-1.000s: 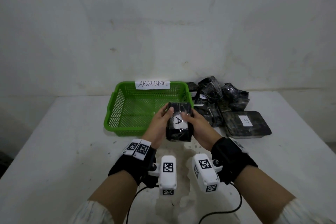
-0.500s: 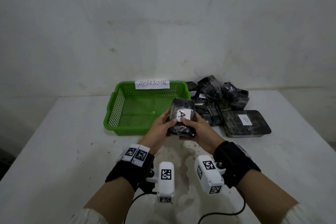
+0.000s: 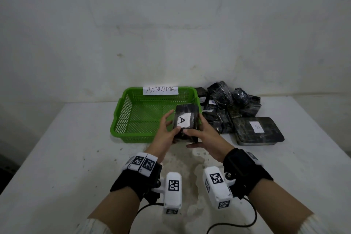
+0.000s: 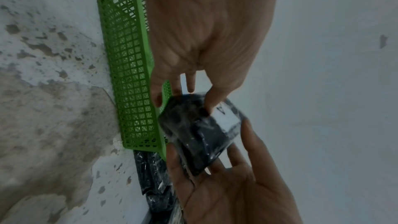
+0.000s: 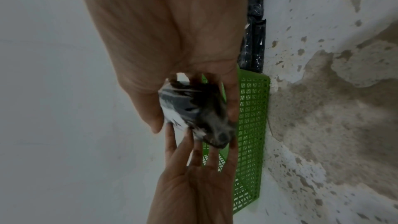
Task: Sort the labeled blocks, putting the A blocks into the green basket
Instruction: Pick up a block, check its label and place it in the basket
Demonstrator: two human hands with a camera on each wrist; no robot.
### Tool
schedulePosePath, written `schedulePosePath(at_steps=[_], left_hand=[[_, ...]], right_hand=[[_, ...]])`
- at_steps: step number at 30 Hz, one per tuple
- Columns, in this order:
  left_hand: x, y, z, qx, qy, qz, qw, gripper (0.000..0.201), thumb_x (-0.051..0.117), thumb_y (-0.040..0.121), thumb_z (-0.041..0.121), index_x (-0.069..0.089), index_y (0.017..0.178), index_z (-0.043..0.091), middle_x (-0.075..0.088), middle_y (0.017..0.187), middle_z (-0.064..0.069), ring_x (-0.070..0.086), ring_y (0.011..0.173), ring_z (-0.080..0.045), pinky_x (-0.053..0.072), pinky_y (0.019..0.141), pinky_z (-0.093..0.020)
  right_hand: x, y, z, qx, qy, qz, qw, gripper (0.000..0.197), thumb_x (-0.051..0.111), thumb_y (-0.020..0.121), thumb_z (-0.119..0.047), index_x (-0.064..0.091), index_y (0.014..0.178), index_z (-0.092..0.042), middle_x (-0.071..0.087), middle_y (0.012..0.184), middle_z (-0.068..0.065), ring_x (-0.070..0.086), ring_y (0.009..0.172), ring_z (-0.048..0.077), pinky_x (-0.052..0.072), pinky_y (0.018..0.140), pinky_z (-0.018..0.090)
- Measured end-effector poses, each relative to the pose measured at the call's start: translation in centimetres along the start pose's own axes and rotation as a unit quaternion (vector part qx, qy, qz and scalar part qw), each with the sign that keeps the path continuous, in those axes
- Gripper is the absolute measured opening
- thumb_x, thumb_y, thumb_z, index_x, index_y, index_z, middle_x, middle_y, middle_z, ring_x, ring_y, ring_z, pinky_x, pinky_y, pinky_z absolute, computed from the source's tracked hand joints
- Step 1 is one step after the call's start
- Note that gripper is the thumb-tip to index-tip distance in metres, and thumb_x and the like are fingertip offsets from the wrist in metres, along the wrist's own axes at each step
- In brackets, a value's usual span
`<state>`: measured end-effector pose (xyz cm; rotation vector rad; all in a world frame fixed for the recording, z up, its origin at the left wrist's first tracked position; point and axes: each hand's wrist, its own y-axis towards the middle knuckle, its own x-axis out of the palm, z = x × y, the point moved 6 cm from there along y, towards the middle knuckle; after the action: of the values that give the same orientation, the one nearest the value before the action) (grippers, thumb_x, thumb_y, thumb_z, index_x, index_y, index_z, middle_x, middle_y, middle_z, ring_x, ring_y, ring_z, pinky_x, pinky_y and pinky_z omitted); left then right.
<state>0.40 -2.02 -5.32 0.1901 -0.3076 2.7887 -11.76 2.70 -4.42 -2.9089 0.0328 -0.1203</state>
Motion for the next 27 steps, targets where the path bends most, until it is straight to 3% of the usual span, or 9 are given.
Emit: schedulePosePath(at_steps=[3,7,10,12,14,16,20,25,27], left_hand=[[0.3,0.1,0.0,-0.014,0.034,-0.010,0.999,0.042,0.051,0.095,0.017,0.041,0.134,0.025,0.047,0.132,-0.003,0.056,0.104,-0.017,0.055,0.072,-0.031],[1.0,0.0,-0.3,-0.095,-0.017,-0.026,0.995,0.050,0.048,0.091,0.047,0.041,0.130,0.016,0.057,0.124,-0.014,0.058,0.112,-0.033,0.052,0.084,-0.054],[0.7,0.3,-0.5,-0.090,-0.004,0.004,0.996,0.052,0.063,0.085,0.036,0.042,0.126,0.013,0.059,0.119,-0.014,0.062,0.102,-0.028,0.055,0.075,-0.042],[0.3,0.4,-0.7,-0.075,0.002,0.032,0.997,0.044,0.065,0.086,0.028,0.045,0.122,0.013,0.062,0.114,-0.013,0.064,0.095,-0.026,0.054,0.071,-0.038],[0.1,0.3,-0.9,-0.072,-0.019,0.039,0.996,0.040,0.061,0.088,0.027,0.047,0.122,0.012,0.065,0.109,-0.013,0.065,0.089,-0.025,0.054,0.070,-0.036],[0.3,0.2,-1.1,-0.077,-0.032,0.019,0.996,0.038,0.058,0.090,0.028,0.050,0.123,0.011,0.066,0.111,-0.015,0.066,0.087,-0.025,0.055,0.072,-0.035],[1.3,-0.2,-0.9,-0.077,-0.027,-0.051,0.995,0.021,0.055,0.092,0.020,0.059,0.112,0.016,0.068,0.108,-0.010,0.067,0.091,-0.021,0.054,0.075,-0.032],[1.5,-0.4,-0.1,-0.069,-0.031,-0.055,0.996,0.028,0.053,0.093,0.023,0.056,0.119,0.012,0.066,0.113,-0.010,0.064,0.101,-0.022,0.049,0.094,-0.035],[1.2,-0.5,0.4,-0.060,-0.025,-0.040,0.997,0.032,0.051,0.094,0.024,0.054,0.122,0.009,0.066,0.110,-0.008,0.065,0.096,-0.018,0.050,0.089,-0.030]], right_hand=[[-0.2,-0.4,-0.2,0.010,-0.003,0.003,1.000,0.046,0.051,0.098,-0.030,0.034,0.137,-0.048,0.059,0.119,-0.012,0.060,0.109,0.013,0.052,0.093,0.048],[-0.2,-0.6,-0.3,0.022,-0.043,-0.012,0.999,0.038,0.043,0.102,-0.029,0.042,0.138,-0.043,0.055,0.119,-0.014,0.052,0.113,0.008,0.047,0.091,0.036],[-0.4,-0.5,-0.3,0.017,-0.055,-0.024,0.998,0.039,0.046,0.101,-0.017,0.050,0.137,-0.032,0.055,0.109,-0.022,0.052,0.100,-0.006,0.044,0.074,0.015],[-0.9,-0.2,-0.1,0.012,-0.058,0.001,0.998,0.030,0.048,0.099,-0.013,0.059,0.126,-0.023,0.060,0.099,-0.016,0.056,0.091,-0.003,0.044,0.066,0.012],[-1.8,0.2,0.1,0.006,-0.025,0.065,0.998,0.018,0.051,0.098,-0.016,0.059,0.113,-0.021,0.057,0.093,-0.005,0.056,0.084,0.008,0.044,0.066,0.019],[-2.3,0.3,0.4,0.015,0.000,0.101,0.995,0.024,0.053,0.097,-0.028,0.052,0.121,-0.024,0.053,0.100,-0.004,0.054,0.087,0.010,0.042,0.071,0.026],[-1.0,0.4,1.1,0.056,0.036,0.045,0.997,0.040,0.049,0.097,-0.043,0.051,0.131,-0.022,0.062,0.120,-0.003,0.058,0.109,0.016,0.051,0.091,0.041],[-0.7,0.5,0.6,0.037,0.054,0.076,0.995,0.020,0.053,0.096,-0.038,0.060,0.107,-0.023,0.067,0.104,-0.004,0.063,0.095,0.011,0.051,0.080,0.034],[-0.6,0.6,0.4,0.037,0.060,0.079,0.994,0.024,0.057,0.094,-0.036,0.060,0.111,-0.019,0.067,0.107,-0.002,0.062,0.098,0.016,0.048,0.083,0.036]])
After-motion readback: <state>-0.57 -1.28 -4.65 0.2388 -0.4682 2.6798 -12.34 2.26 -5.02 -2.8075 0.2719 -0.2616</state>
